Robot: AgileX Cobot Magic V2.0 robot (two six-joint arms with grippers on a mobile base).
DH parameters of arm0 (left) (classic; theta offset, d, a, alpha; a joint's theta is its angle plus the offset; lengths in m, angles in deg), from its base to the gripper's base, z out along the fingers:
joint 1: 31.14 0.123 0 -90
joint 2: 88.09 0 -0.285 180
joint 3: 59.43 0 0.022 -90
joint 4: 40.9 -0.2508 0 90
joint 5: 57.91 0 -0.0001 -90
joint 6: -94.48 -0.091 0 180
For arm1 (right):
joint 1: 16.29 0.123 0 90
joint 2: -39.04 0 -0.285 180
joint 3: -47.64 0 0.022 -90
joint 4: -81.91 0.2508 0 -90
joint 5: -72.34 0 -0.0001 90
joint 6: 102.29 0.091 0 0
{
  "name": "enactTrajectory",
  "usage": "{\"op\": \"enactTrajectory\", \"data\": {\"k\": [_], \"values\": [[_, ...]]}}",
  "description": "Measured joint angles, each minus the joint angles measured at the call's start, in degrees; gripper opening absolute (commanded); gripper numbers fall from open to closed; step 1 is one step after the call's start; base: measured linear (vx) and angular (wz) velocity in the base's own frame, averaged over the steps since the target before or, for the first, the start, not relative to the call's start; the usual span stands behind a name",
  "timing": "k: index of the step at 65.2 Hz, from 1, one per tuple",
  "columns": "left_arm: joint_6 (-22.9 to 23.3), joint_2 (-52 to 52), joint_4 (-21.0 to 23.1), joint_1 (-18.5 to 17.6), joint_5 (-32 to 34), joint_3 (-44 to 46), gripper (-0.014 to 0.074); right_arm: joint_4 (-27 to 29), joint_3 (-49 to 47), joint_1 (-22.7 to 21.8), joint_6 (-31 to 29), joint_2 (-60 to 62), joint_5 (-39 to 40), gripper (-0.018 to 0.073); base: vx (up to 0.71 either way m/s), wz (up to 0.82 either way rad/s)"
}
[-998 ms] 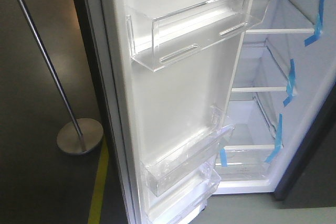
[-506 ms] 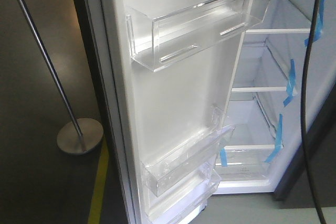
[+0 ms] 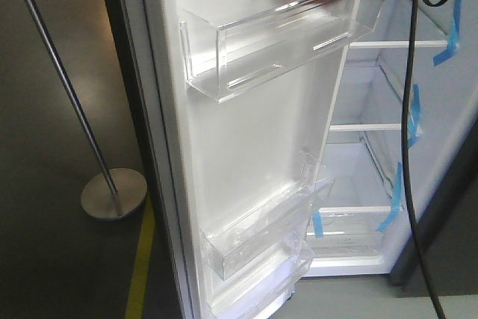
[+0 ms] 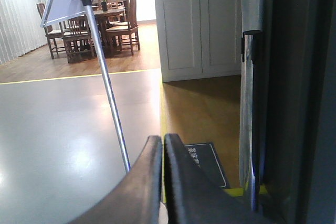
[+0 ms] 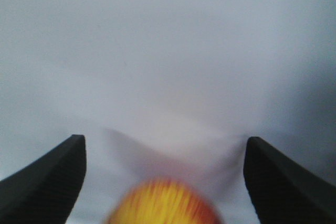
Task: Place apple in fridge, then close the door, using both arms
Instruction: 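Lower the apple into the top clear door bin and open the right gripper, then withdraw the right gripper away from the door bin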
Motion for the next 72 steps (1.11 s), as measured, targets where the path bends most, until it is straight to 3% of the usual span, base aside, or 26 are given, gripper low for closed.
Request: {"op": "enactTrajectory", "data": {"k": [17,29,38,50,72], "values": [[0.0,0.0,0.0,0.0,0.0,0.0,-0.0007,-5.52,-0.2,2.24,1.08,0.0,3.65,0.0598,0.0,0.0],[0.0,0.0,0.0,0.0,0.0,0.0,-0.0007,-6.33,-0.2,2.5,1.19,2.04,7.29,0.051,0.0,0.0],[0.0,0.0,0.0,0.0,0.0,0.0,-0.0007,-6.33,-0.2,2.5,1.19,6.81,8.27,0.0344,0.0,0.0],[0.0,0.0,0.0,0.0,0.0,0.0,-0.0007,-7.44,-0.37,2.5,2.31,13.9,6.58,-0.0014,0.0,0.0],[0.0,0.0,0.0,0.0,0.24,0.0,-0.0007,-16.91,6.3,2.5,12.85,23.44,0.6,-0.0004,0.0,0.0]]}}
